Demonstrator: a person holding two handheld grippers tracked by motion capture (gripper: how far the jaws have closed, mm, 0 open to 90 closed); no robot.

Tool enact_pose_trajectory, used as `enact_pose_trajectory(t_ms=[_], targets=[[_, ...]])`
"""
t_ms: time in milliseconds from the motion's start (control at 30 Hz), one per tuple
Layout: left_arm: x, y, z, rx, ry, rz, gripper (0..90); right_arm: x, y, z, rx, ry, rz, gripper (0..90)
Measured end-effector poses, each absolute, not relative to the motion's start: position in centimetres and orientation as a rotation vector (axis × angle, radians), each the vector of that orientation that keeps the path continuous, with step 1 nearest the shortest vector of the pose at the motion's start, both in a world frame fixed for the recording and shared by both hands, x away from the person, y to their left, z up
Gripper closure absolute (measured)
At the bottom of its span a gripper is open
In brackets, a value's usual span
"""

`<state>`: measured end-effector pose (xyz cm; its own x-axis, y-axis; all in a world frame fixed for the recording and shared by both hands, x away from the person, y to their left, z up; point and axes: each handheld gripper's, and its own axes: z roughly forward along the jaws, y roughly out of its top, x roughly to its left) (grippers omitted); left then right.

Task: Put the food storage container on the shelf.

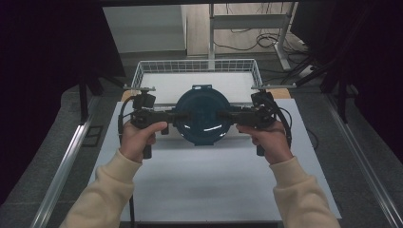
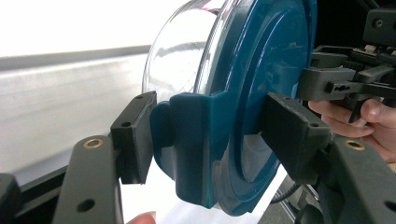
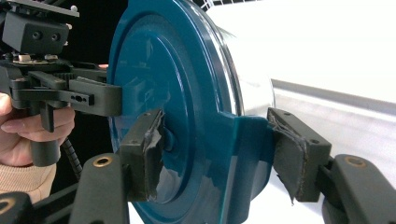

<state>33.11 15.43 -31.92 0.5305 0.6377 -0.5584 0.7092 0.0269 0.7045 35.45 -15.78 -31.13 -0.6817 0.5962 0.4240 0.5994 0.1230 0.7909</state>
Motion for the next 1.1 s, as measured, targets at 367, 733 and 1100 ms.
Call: enact_pose_trajectory(t_ms=[367,733,1100], targets=[[36.2,16.4,-28.6,1.668,1.142,-0.087,37.2,37.9,-14.8,-27.8,-1.241,-2.354,-1.691,38.8],[40.3,16.7,-27.4,1.69,1.164,-0.111,37.2,41.9,-14.7,-27.2,-1.264,-2.315,-1.689,38.8],[44.1,17.5,-29.1,1.67,1.218,-0.177,36.9,45.7,-13.8,-28.0,-1.308,-2.287,-1.623,38.8]])
